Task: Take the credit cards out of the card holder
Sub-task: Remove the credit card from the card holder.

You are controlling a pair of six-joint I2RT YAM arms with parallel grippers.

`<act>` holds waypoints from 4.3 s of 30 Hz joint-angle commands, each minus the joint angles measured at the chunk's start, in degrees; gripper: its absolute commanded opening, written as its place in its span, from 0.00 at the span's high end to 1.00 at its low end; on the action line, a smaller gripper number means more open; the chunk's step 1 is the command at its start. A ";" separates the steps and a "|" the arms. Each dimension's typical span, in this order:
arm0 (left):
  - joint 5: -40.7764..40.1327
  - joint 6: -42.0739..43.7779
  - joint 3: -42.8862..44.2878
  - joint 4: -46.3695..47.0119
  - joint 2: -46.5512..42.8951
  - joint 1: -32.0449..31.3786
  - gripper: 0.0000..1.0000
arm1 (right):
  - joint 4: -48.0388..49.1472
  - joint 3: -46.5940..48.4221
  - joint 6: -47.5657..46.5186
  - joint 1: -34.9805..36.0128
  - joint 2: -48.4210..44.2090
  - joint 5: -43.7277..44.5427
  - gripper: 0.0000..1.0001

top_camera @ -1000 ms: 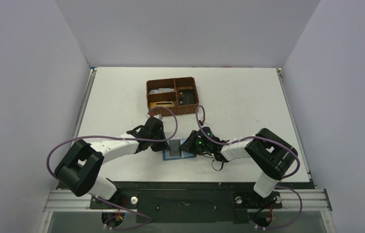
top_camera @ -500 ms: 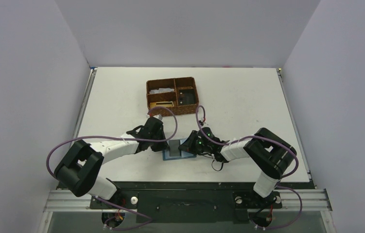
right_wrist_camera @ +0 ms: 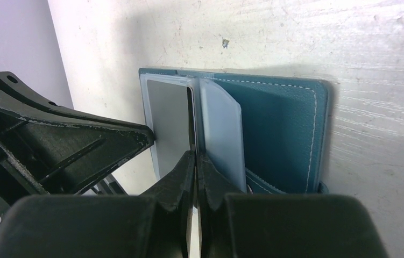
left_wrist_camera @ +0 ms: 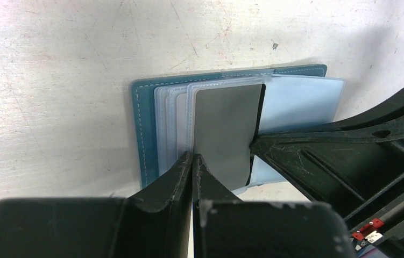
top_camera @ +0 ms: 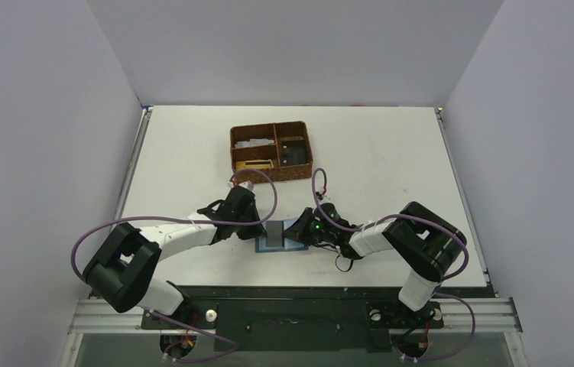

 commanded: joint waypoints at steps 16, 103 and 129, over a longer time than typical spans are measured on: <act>-3.91 0.15 -2.76 -5.95 -0.13 0.51 1.00 | 3.62 -2.73 -0.09 -2.18 -1.65 -0.41 1.00; -3.70 2.16 1.25 -9.23 -3.69 1.31 1.00 | -8.52 -6.38 -5.68 -8.01 -18.88 -0.50 1.00; 26.78 -4.57 2.70 7.35 -17.76 10.05 0.59 | -11.77 3.72 0.25 -4.64 -30.76 -7.20 1.00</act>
